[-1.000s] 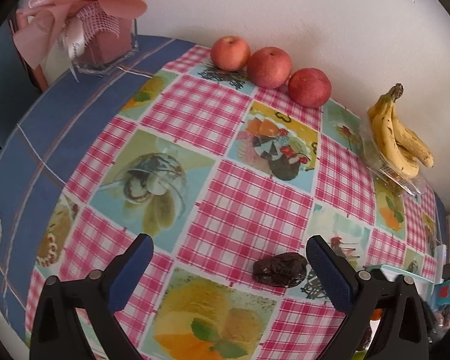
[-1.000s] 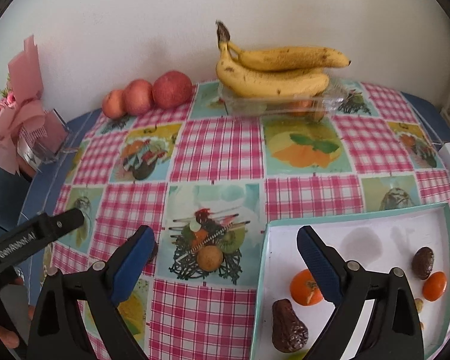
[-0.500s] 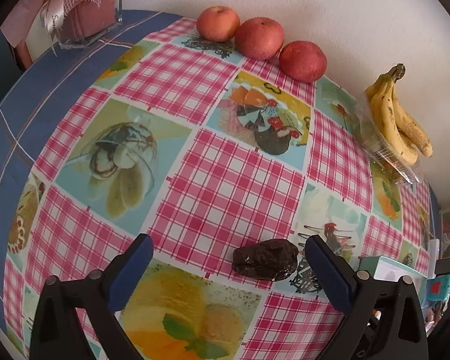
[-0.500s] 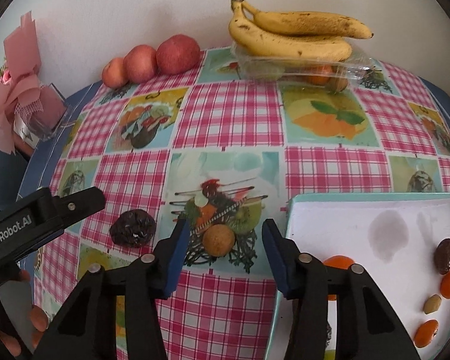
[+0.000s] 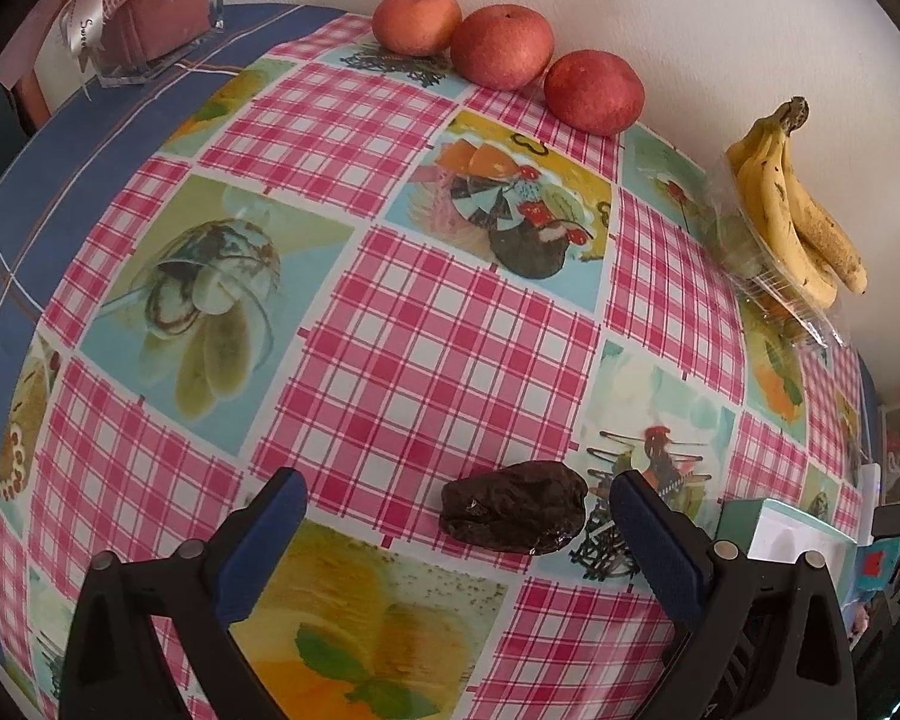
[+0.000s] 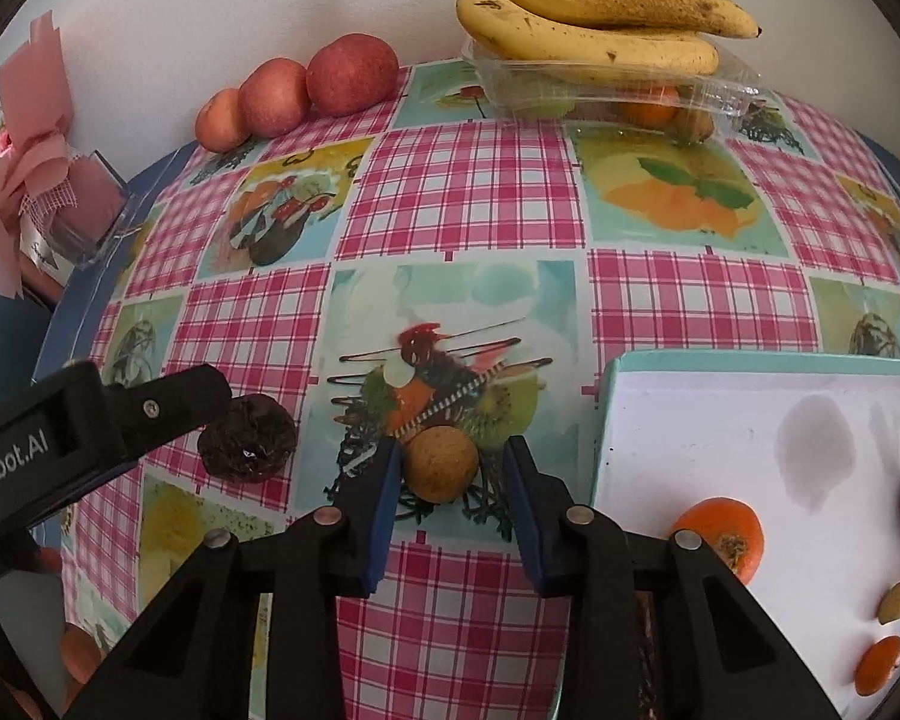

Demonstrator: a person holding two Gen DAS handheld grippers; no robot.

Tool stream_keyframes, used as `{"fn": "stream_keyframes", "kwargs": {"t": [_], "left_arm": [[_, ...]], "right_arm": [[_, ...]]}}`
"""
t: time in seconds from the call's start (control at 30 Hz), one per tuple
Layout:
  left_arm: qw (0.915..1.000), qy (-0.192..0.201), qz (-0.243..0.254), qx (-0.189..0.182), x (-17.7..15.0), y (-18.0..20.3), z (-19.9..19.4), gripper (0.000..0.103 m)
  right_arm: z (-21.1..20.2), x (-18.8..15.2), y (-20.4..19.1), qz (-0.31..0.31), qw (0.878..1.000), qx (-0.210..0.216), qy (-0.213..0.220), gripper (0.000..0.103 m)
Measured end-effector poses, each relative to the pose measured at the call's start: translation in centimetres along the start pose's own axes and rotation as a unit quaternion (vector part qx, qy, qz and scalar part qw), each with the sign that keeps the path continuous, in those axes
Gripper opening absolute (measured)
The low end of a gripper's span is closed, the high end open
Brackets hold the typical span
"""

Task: Organize fruits
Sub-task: 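Lower the left tool over the dark brown fruit and close on it, then carry the dark brown fruit with the left tool into the white tray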

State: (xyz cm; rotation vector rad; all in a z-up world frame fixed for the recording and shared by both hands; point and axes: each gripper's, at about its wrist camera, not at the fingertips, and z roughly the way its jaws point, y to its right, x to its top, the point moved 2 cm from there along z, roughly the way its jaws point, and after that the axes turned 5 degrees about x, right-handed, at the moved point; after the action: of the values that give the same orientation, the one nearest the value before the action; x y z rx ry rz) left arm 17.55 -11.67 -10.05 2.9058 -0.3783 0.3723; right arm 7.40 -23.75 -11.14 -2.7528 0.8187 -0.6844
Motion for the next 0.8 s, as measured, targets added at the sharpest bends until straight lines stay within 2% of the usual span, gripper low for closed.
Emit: {"fn": "stream_keyframes", "kwargs": {"t": [0.07,0.23,0.3,0.33,0.37,0.4,0.43,0.57,0.8], "left_arm": [[1.0,-0.003,0.002,0.0,-0.1,0.1,0.2,0.101],[0.9999,-0.012,0.01,0.003,-0.4,0.6,0.8,0.094],[0.9998,-0.016,0.012,0.003,-0.6,0.7,1.1,0.083],[0.9998,-0.019,0.01,-0.002,-0.6,0.8,1.3,0.081],[0.9997,-0.021,0.009,-0.009,-0.8,0.7,1.3,0.074],[0.9997,-0.021,0.01,-0.011,-0.8,0.7,1.2,0.063],[0.9997,-0.019,0.012,-0.013,-0.8,0.8,1.1,0.058],[0.9995,-0.01,0.017,-0.026,-0.9,1.1,0.4,0.058],[0.9993,0.018,0.02,-0.025,-1.9,0.8,-2.8,0.058]], "right_arm": [[0.0,-0.1,0.0,0.002,1.0,0.005,-0.001,0.027],[-0.2,-0.3,0.4,0.005,1.0,0.002,-0.002,0.027],[-0.3,-0.4,0.5,0.007,1.0,0.003,-0.002,0.027],[-0.4,-0.5,0.5,0.006,1.0,0.002,-0.003,0.027],[-0.4,-0.5,0.5,0.005,1.0,0.0,-0.003,0.027],[-0.5,-0.6,0.5,0.004,1.0,-0.001,-0.003,0.027],[-0.5,-0.6,0.6,0.004,1.0,-0.002,-0.003,0.027],[-1.0,-0.7,0.7,0.003,1.0,0.001,-0.003,0.027],[-3.0,-1.2,0.6,0.001,1.0,0.0,0.009,0.027]]}}
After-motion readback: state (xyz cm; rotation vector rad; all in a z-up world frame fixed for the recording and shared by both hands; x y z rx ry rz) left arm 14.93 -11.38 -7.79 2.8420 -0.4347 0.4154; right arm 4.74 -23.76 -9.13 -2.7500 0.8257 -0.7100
